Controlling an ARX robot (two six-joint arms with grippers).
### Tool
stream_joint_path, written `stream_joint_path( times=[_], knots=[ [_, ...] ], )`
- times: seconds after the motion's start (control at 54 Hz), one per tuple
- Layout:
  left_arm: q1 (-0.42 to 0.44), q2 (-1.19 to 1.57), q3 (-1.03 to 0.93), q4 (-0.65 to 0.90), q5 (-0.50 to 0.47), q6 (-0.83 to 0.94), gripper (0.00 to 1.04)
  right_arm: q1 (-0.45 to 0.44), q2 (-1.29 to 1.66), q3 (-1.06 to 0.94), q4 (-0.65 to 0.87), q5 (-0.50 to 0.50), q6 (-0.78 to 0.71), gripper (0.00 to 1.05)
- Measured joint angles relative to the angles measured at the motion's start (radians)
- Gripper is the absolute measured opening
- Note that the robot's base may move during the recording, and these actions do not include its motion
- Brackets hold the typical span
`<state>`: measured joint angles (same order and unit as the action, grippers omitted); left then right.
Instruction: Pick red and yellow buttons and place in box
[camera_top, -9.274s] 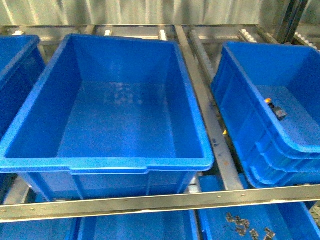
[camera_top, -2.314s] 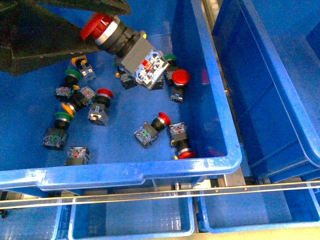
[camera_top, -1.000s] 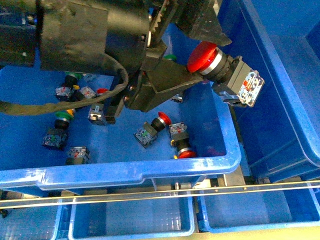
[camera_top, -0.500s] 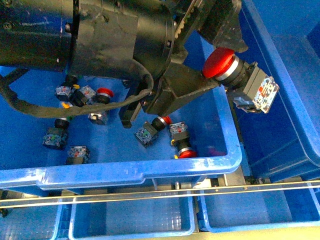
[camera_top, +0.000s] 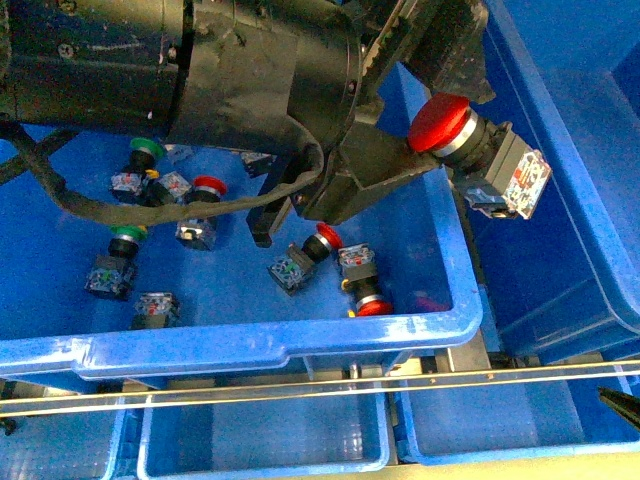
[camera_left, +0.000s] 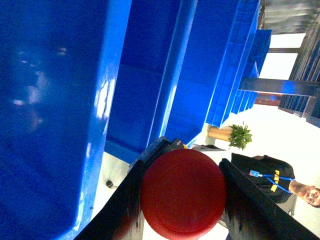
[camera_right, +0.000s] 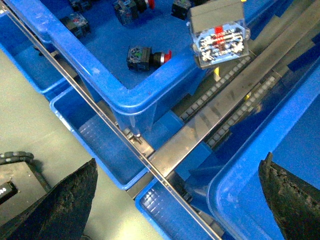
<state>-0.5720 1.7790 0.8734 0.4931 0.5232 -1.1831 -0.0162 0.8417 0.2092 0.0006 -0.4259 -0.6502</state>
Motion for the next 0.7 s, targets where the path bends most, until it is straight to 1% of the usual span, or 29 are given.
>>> stream_joint_path(
  times=[0.222, 0.296, 0.407, 0.537, 0.703],
  knots=[
    [-0.014, 0.006, 0.028, -0.008, -0.002, -0.001, 0.35, 0.064, 0.113, 0.026, 0.084, -0.001, -0.044, 0.98],
    [-0.015, 0.006, 0.033, -0.009, -0.003, -0.001, 0.35, 0.073, 0.16, 0.04, 0.128, 0.0, -0.05, 0.98],
    [-0.015, 0.006, 0.033, -0.009, -0.003, -0.001, 0.35, 0.06, 0.237, 0.066, 0.209, 0.016, -0.057, 0.98],
    [-0.015, 0.006, 0.033, -0.009, -0.003, -0.001, 0.35, 0.02, 0.334, 0.1, 0.281, 0.034, -0.08, 0.98],
    [-0.019, 0.007, 0.033, -0.009, -0.008, -0.001, 0.35, -0.013, 0.414, 0.135, 0.327, 0.049, -0.092, 0.98]
  ],
)
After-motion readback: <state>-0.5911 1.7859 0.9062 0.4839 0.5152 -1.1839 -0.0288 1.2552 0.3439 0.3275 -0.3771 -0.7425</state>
